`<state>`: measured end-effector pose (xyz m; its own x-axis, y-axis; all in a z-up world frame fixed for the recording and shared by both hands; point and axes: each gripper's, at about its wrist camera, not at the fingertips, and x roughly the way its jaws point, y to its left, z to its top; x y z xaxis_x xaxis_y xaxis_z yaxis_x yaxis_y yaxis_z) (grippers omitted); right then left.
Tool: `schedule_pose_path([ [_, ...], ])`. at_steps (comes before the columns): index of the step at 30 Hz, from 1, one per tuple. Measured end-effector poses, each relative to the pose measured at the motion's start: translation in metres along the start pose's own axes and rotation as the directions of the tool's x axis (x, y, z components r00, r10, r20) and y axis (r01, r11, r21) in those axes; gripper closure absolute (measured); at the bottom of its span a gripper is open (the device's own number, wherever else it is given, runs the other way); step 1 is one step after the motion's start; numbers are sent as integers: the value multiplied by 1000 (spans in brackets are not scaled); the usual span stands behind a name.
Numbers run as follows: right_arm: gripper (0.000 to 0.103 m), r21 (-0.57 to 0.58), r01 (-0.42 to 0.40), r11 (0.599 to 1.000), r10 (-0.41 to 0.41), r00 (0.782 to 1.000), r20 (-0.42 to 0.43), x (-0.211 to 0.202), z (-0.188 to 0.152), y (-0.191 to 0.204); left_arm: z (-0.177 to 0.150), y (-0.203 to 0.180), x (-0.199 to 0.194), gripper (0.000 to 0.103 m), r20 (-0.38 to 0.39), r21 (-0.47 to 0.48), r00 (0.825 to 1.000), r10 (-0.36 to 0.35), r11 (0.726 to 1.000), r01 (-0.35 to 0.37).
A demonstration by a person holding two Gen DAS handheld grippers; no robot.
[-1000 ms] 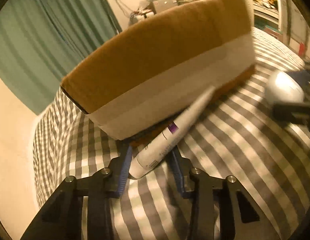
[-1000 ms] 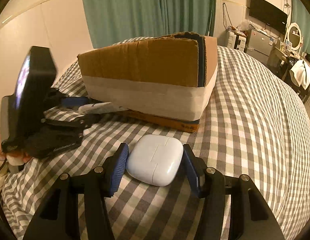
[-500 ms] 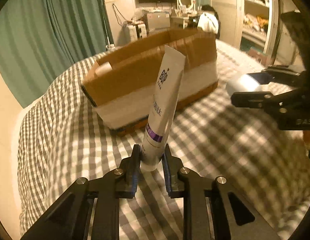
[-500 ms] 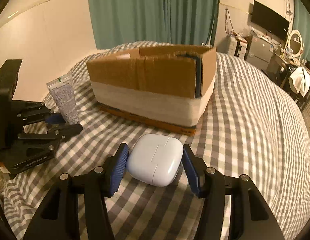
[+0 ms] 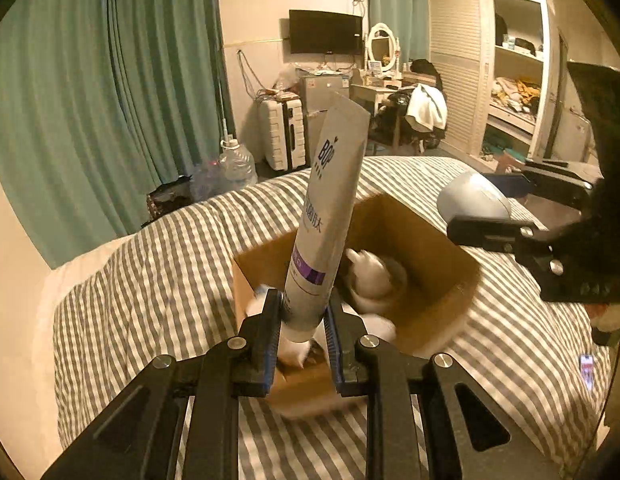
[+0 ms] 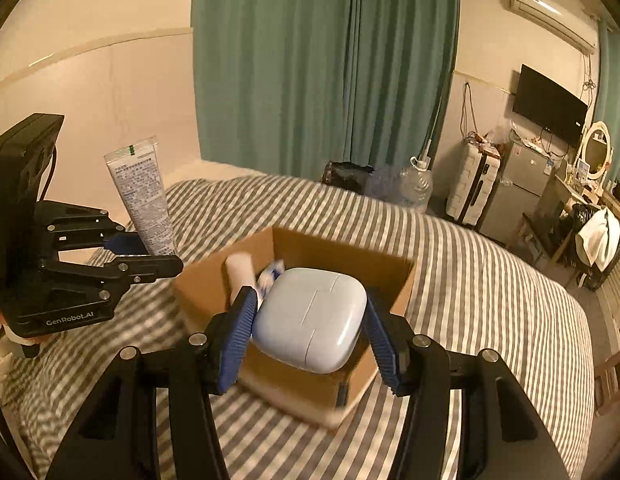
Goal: Organize objects
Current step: 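Lower the tube and earbud case into the box and open both tools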
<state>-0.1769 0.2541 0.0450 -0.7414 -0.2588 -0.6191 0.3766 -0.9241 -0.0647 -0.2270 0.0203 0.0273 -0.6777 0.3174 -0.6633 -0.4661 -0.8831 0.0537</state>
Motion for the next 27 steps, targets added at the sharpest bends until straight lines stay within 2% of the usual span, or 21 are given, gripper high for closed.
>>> schedule_pose_path([
  [5, 49, 4, -8, 1000, 8, 999, -35, 37, 26, -15, 25, 23, 42, 83, -22, -11, 1000, 22, 1000, -22],
  [9, 49, 11, -2, 1000, 3, 995, -97, 76, 32, -26, 35, 28, 83, 83, -75, 5, 997, 6, 1000, -6],
  [15, 49, 33, -1, 999, 5, 989, -148, 111, 16, -31, 26, 17, 123, 82, -160, 49, 987, -8, 999, 16],
  [19, 49, 27, 8, 1000, -4, 986, -165, 116, 10, -30, 13, 15, 129, 79, -196, 46, 981, -13, 999, 22],
  [21, 46, 23, 18, 1000, -15, 988, -155, 112, 9, -28, 10, 15, 123, 73, -199, 36, 980, -15, 999, 22],
  [22, 37, 24, 19, 1000, -15, 989, -145, 108, 10, -28, 10, 15, 119, 70, -198, 31, 980, -14, 999, 20],
  [24, 29, 31, 25, 999, -22, 993, -117, 97, 13, -26, 9, 18, 105, 44, -187, 19, 982, -8, 1000, 12],
  [26, 29, 39, 30, 999, -26, 996, -88, 84, 19, -23, 11, 18, 91, 33, -166, 15, 986, -1, 1000, 3],
  [27, 28, 42, 35, 999, -32, 997, -74, 76, 23, -20, 12, 18, 81, 32, -152, 14, 988, 4, 1000, -2],
])
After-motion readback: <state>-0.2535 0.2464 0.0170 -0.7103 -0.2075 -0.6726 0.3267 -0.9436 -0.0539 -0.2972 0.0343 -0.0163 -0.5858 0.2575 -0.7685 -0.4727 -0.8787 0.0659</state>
